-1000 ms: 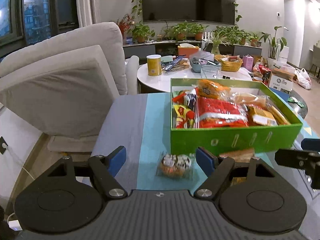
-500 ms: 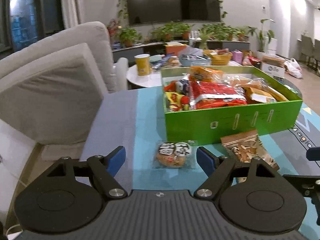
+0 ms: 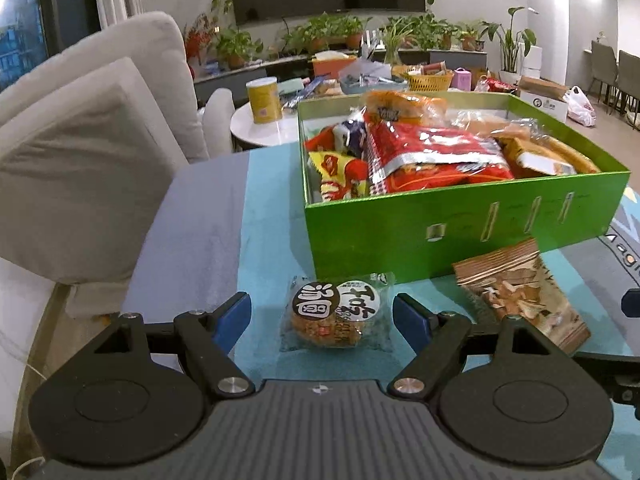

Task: Organize snacks
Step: 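Reach the left gripper to the round cookie pack while the right gripper reaches the brown nut pack, then grasp the round cookie pack with the left gripper while the right gripper grasps the brown nut pack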

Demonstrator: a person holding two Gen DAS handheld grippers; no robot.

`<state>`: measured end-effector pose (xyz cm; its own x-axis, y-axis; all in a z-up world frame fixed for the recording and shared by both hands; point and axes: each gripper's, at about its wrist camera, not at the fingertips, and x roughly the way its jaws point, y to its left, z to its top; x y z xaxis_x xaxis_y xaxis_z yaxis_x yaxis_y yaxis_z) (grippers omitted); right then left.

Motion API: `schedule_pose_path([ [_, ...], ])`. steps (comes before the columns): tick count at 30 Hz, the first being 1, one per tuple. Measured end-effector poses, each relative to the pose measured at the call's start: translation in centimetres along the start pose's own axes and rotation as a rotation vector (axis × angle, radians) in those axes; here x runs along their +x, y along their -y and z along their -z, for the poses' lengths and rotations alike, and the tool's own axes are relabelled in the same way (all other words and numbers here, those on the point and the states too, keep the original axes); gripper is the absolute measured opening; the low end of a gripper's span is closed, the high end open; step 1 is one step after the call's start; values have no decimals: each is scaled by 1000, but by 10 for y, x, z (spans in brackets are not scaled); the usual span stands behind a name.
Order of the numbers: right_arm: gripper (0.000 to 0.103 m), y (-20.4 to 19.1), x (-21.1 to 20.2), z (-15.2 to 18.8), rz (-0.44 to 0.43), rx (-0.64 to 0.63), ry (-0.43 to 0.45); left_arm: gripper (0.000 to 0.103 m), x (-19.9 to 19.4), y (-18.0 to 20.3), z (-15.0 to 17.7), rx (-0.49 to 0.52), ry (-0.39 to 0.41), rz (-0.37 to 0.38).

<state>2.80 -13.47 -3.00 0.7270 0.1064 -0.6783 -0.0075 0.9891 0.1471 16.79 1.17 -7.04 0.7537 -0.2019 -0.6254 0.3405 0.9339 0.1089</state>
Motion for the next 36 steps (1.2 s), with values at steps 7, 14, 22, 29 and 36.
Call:
schedule_pose_path([
  [7, 59, 1, 7, -1, 2, 13, -8, 64, 11, -7, 2, -46, -33, 61],
  [14, 59, 0, 13, -1, 4, 24, -18, 55, 5, -9, 7, -76, -10, 74],
  [22, 59, -11, 21, -6, 15, -2, -17, 53, -19, -16, 19, -124, 1, 58],
  [29, 59, -16, 32, -11, 36, 1, -33, 53, -39, -31, 30, -196, 7, 26],
  [36, 59, -28, 39, -9, 101, -59, -29, 53, -44, -34, 36, -199, 22, 7],
])
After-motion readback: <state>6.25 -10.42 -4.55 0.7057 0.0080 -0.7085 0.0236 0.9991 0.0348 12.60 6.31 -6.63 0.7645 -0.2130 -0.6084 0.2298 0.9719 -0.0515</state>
